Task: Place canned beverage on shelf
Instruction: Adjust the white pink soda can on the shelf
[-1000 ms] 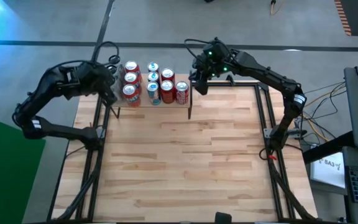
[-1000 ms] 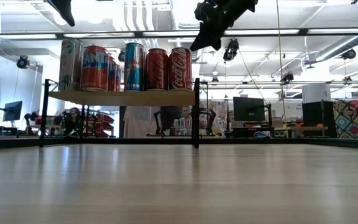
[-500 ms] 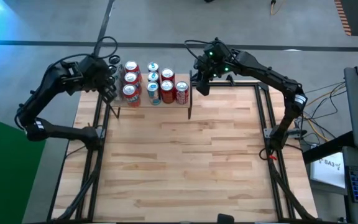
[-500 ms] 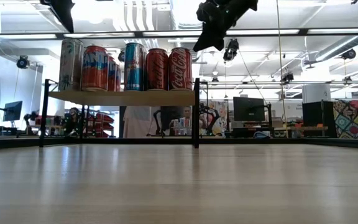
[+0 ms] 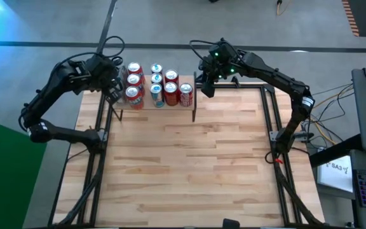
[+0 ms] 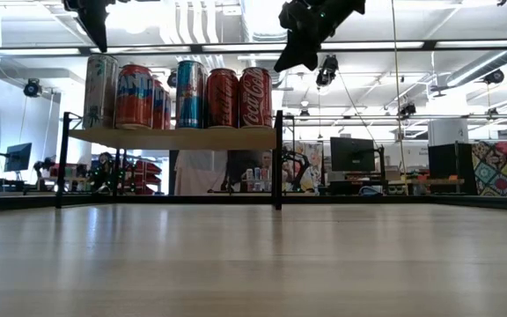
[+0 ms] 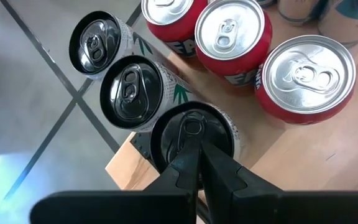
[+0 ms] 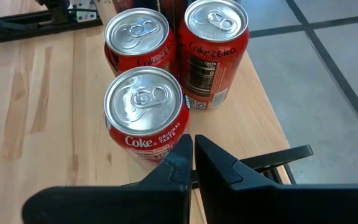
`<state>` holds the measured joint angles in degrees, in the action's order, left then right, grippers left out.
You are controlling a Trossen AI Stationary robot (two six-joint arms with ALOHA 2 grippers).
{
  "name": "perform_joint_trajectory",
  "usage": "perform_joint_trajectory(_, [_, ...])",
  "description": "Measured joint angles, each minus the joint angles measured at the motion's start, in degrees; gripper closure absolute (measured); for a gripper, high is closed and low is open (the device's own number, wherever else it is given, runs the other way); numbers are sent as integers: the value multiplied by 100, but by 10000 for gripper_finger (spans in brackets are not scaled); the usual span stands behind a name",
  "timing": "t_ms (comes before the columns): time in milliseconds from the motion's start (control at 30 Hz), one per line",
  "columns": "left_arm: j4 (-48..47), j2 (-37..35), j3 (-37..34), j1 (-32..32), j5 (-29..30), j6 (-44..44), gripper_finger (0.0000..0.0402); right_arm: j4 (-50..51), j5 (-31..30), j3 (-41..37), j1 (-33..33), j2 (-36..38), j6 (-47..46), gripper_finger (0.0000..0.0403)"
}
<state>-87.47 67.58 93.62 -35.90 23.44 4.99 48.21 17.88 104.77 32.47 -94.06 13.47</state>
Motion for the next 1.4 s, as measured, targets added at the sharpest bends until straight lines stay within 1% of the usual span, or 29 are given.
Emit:
perform_joint_trajectory(967, [-127,171,0,-37,-2,-107,402,4,0,0,0,0,-44,394])
perform_joint_trajectory(1400, [-240,260,31,-37,3,-104,402,111,1,0,-151,0,-47,394])
